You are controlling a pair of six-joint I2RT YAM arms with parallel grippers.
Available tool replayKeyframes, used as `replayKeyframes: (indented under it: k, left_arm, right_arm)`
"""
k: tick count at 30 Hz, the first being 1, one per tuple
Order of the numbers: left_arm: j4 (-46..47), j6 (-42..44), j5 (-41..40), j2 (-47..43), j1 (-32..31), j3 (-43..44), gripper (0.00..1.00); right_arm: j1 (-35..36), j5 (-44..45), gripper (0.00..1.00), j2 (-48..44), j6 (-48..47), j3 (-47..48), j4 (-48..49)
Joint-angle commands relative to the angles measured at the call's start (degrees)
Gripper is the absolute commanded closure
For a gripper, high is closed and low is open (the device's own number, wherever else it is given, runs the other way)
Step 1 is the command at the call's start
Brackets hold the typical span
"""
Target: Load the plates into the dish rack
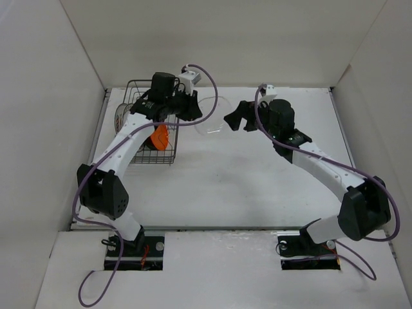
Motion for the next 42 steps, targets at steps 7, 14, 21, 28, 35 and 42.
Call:
replayKeyframes:
  k: [7, 14, 21, 28, 35, 42]
  left_arm:
    - [2.11, -4.37, -49.60, -10.63, -0.67, -2.51, 1.00]
    - [-2.09, -8.50, -65.80, -10.21, -1.20, -5.77, 1.00]
    - [-2.72, -9.65, -76.00, -6.86, -3.83, -8.49, 1.00]
    - [-2.72, -10.26, -77.59, -4.31, -4.45, -9.02, 1.00]
    - [-3.25, -10.88, -76.27, -2.02, -4.45, -9.02, 1.00]
    - [-4.66, -12.02, -71.96, -0.26, -4.45, -8.49, 1.00]
  right_arm:
    - [1.67, 22.60, 0.00, 4.68, 3.11, 8.60, -13.08]
    - [1.67, 23.92, 0.00, 6.53, 4.88, 9.92, -16.42]
    - [0.53, 24.45, 0.00, 6.53, 5.41, 9.92, -17.48]
    - [-0.62, 23.13, 0.00, 6.53, 5.93, 8.08, -16.95]
    - [-1.85, 22.00, 0.00, 5.48, 5.93, 7.02, -16.34]
    - [-2.90, 21.46, 0.00, 5.47, 5.93, 6.49, -16.33]
